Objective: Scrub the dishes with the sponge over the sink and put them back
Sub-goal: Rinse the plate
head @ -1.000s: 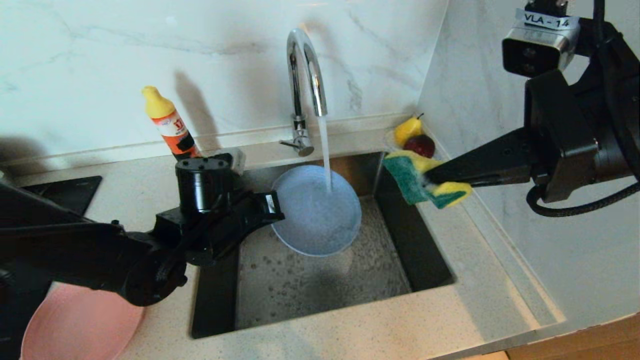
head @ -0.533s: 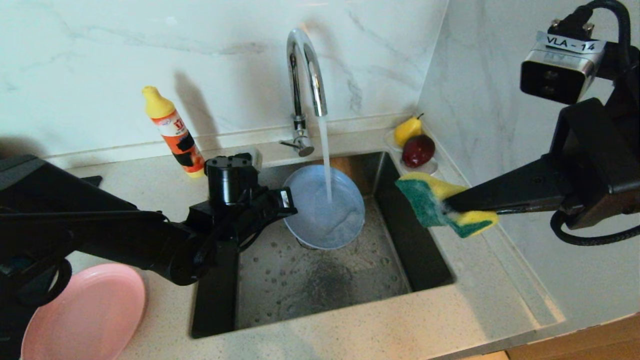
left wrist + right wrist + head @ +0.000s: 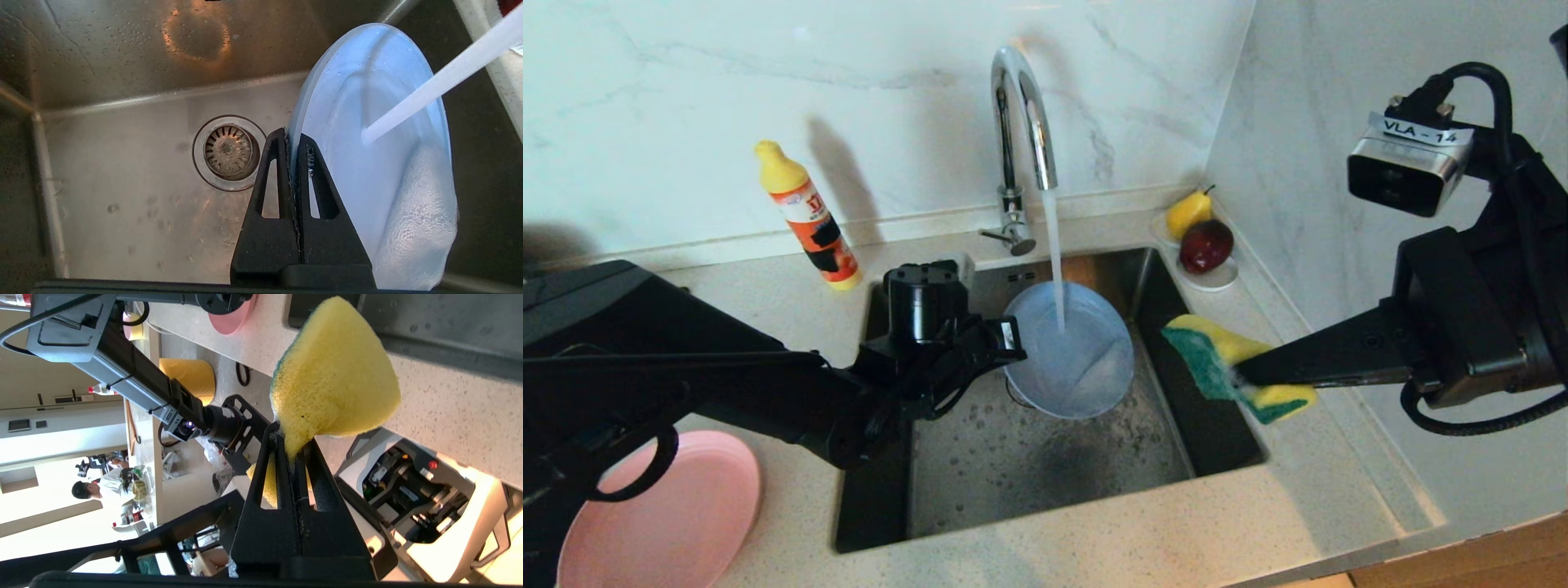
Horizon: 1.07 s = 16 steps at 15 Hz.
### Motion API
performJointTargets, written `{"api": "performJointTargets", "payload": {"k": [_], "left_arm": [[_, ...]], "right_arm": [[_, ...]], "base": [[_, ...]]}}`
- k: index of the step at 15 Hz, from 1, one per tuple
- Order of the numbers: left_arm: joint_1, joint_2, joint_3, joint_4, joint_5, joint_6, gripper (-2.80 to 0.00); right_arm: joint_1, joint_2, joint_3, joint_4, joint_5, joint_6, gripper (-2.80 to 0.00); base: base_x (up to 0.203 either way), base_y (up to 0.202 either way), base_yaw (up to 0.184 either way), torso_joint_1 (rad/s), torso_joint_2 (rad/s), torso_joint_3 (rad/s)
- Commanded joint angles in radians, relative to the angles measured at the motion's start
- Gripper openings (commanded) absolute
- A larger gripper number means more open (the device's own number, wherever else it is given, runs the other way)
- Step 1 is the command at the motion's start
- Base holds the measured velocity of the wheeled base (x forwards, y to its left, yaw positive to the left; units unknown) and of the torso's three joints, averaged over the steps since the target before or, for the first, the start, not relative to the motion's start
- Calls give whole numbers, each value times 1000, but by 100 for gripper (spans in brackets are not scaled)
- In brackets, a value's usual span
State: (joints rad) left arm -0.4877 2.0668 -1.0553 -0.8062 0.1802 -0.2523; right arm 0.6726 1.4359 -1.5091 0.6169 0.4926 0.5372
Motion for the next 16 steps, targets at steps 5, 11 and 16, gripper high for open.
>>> {"api": "performJointTargets", "payload": {"k": [5,11,16], "left_arm": [[31,-99,87,-10,9,24,-280],[148,-349,260,-75,10,253,-280],[259,-425,385,-345,9,440,-280]], "right_arm": [[-2,4,9,-5,3,4,-280],[-7,29,34,-3,1,9,-280],[-7,33,35,1,-3,12,-280]], "base": [[0,0,0,0,0,0],[0,0,0,0,0,0],[0,0,0,0,0,0]]}}
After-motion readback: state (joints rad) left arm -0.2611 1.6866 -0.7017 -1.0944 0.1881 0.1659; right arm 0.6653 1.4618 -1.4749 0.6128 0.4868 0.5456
